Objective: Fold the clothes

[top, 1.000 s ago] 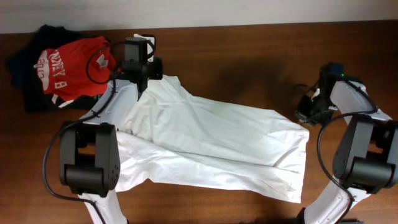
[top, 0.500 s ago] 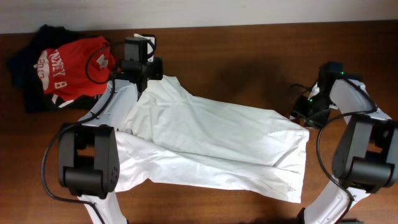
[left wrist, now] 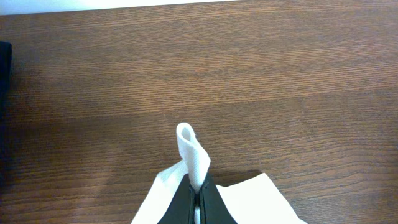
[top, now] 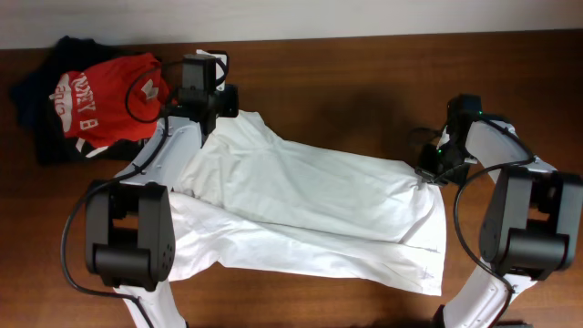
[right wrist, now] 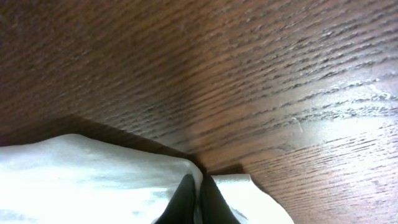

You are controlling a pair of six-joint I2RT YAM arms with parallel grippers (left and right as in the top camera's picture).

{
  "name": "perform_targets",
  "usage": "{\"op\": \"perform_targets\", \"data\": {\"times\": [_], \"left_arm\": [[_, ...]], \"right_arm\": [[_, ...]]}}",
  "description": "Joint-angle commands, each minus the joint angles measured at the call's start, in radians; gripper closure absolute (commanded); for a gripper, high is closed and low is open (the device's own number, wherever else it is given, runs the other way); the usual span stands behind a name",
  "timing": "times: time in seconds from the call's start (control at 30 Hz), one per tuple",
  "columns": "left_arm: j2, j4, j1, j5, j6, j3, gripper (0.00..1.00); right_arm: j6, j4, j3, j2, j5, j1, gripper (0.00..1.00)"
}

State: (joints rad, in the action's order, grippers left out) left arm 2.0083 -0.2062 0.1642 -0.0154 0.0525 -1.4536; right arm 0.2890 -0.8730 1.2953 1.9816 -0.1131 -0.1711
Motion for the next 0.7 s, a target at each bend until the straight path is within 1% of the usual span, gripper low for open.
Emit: {"op": "perform_targets", "data": {"times": [0.0, 0.13, 0.23, 0.3, 0.37, 0.4, 0.53, 0.67], "left_arm": [[-0.053, -0.033, -0.003, -0.003, -0.001, -0.008, 0.99], [-0.158, -0.107, -0.005, -0.003, -0.001, -0.008, 0.99], [-0.246, -0.179, -0.003, 0.001, -0.001, -0.008, 0.99], [-0.274, -0.229, -0.003, 0.001, -0.001, -0.008, 0.99], [-0.280, -0.275, -0.003, 0.001, -0.001, -0.008, 0.99], [-0.278, -0.331, -0.003, 0.001, 0.000, -0.008, 0.99], [-0.275, -0.463, -0.003, -0.003, 0.010, -0.008, 0.99], [-0.273, -0.554, -0.006, -0.012, 0.040, -0.001, 0.99]], "right_arm": [[0.067, -0.016, 0.006, 0.007, 0.068, 0.004, 0.96], [0.068, -0.066, 0.055, 0.007, 0.100, -0.001, 0.96], [0.114, -0.144, 0.105, 0.001, 0.099, -0.001, 0.96], [0.113, -0.174, 0.119, -0.008, 0.099, -0.001, 0.96], [0.114, -0.204, 0.126, -0.024, 0.098, -0.001, 0.96], [0.113, -0.224, 0.126, -0.042, 0.100, -0.001, 0.96], [0.114, -0.267, 0.126, -0.079, 0.099, -0.001, 0.96], [0.114, -0.311, 0.126, -0.117, 0.099, -0.001, 0.96]]}}
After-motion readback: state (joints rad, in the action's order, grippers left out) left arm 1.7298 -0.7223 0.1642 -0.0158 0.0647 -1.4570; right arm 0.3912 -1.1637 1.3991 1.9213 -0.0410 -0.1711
